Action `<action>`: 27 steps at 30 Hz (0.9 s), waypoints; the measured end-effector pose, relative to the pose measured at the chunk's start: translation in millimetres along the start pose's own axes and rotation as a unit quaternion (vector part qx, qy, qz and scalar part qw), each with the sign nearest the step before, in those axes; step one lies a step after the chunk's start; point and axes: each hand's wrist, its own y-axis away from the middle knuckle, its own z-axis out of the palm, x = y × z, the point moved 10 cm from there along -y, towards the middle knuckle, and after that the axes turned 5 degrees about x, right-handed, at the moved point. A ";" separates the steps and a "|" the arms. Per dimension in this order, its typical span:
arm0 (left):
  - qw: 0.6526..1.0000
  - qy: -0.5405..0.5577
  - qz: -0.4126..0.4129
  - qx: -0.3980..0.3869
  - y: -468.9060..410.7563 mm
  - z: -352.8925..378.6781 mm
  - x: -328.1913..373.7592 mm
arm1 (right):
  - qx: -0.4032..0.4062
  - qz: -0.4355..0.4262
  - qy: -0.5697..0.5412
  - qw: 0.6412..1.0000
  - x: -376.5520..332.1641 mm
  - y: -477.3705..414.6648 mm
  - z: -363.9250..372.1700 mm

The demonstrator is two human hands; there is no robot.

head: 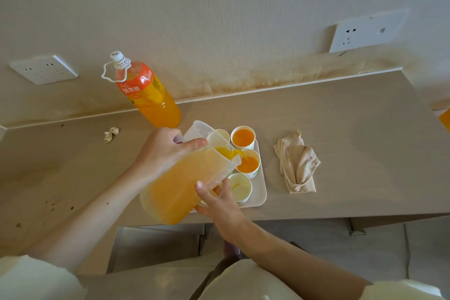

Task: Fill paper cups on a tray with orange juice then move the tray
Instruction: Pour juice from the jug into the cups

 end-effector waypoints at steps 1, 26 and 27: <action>1.000 0.000 0.000 0.001 -0.1 -0.4 0.4 | 0.000 -0.003 0.002 1.000 -0.5 0.0 0.1; 1.000 0.002 -0.006 -0.004 -0.3 1.4 1.4 | 0.002 0.001 0.002 1.000 0.7 -2.1 -2.0; 1.000 0.001 -0.007 -0.004 -0.4 1.9 1.2 | 0.003 0.000 0.002 1.000 0.7 -2.0 -2.1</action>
